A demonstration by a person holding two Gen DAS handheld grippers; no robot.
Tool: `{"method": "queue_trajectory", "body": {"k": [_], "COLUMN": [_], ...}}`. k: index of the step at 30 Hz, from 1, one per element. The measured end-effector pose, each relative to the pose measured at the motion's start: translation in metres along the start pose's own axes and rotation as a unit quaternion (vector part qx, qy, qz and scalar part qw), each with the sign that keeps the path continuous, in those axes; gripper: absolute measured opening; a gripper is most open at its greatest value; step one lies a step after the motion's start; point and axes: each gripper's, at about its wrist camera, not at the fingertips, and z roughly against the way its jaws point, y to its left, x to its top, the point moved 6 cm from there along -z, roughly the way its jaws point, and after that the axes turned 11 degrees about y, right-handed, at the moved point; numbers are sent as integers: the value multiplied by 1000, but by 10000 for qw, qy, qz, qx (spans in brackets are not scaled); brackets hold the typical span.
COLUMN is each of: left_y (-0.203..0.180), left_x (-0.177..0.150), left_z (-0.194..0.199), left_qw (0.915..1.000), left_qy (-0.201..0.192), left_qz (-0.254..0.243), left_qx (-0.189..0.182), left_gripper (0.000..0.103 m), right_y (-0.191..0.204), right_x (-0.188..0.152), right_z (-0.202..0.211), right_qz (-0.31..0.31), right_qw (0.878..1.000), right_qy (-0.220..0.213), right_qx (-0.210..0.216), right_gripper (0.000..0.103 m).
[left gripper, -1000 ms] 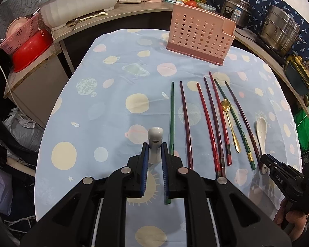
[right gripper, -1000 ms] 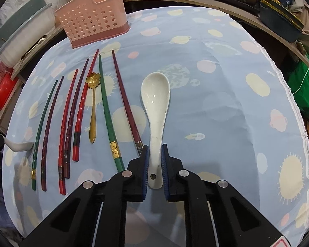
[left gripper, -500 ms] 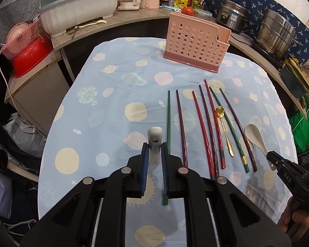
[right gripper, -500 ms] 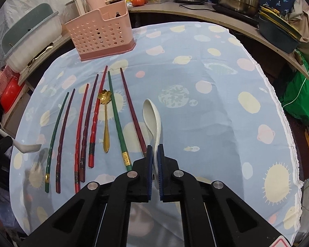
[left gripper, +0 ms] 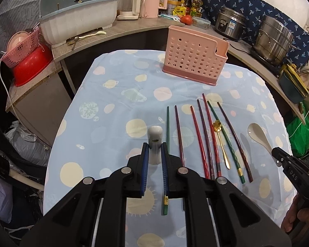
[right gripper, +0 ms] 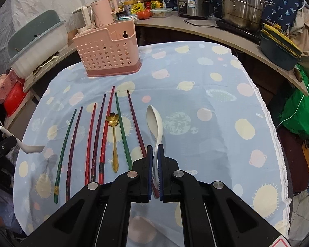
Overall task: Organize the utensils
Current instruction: 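Carry both spoons to the pink holder and release them into its compartments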
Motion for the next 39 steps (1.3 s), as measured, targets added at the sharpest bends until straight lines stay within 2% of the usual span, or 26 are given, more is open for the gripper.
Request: {"method": "queue_trajectory", "body": {"k": [10, 16, 26, 35, 39], "left_y": [-1, -6, -14, -38, -51], "left_x": [31, 59, 116, 194, 236], "left_z": [17, 22, 34, 51, 46], "left_qw": [9995, 9988, 9963, 9911, 9895], "left_qy": [-291, -341, -769, -1220, -1338], "left_qz": [-106, -162, -390, -521, -535], "left_qx": [11, -320, 14, -83, -142], "left_gripper": [12, 12, 12, 12, 12], "right_y": [16, 28, 40, 50, 61], "right_x": [31, 59, 110, 176, 203], "right_z": [24, 36, 42, 40, 32], "right_qz": [208, 393, 635, 739, 859], "right_qw": [9995, 9983, 9959, 9946, 9942], "right_qy": [-208, -350, -567, -694, -605], "right_qx": [127, 264, 306, 230, 235], "right_gripper": [5, 5, 5, 5, 5]}}
